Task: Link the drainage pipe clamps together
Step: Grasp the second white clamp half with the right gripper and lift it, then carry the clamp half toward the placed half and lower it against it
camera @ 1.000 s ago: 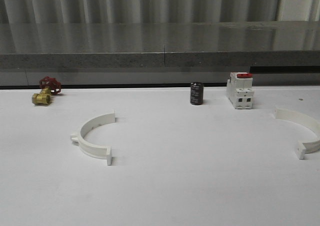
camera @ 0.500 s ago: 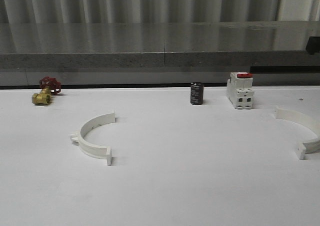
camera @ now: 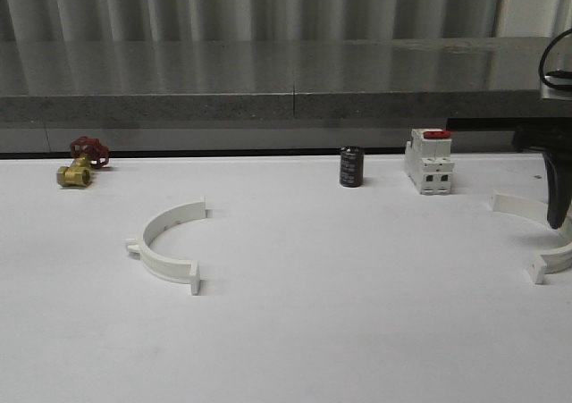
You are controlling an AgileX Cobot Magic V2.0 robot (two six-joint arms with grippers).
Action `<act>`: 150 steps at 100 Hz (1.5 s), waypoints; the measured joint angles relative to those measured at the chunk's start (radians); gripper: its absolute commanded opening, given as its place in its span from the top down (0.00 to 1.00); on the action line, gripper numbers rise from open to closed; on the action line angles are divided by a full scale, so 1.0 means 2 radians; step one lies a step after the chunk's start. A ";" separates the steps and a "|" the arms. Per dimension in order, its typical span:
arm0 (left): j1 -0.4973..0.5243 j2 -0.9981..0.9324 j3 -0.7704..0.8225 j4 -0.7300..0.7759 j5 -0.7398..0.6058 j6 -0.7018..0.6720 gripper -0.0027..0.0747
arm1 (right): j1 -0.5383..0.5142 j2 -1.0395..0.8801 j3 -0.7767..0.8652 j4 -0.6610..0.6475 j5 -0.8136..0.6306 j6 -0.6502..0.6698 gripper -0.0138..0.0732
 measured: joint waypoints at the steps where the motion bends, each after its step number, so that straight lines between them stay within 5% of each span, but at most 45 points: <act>1: 0.000 0.000 0.000 0.000 0.000 0.000 0.99 | 0.000 0.003 -0.001 0.000 0.000 0.000 0.33; 21: 0.000 0.000 0.000 0.001 0.000 0.000 0.99 | 0.000 0.027 -0.016 0.004 -0.005 0.001 0.71; 30: 0.000 0.000 0.000 0.001 0.000 0.000 0.99 | 0.000 0.027 -0.016 0.004 -0.004 0.001 0.80; 76: 0.000 0.000 0.000 0.001 0.000 0.000 0.99 | 0.013 0.001 -0.026 0.009 0.045 0.001 0.80; 123: 0.000 0.000 0.000 0.001 0.000 0.000 0.99 | 0.190 -0.026 -0.076 0.012 0.077 0.062 0.80; 150: 0.000 0.000 0.000 0.001 0.000 0.000 0.99 | 0.245 0.024 -0.146 0.013 0.104 0.071 0.80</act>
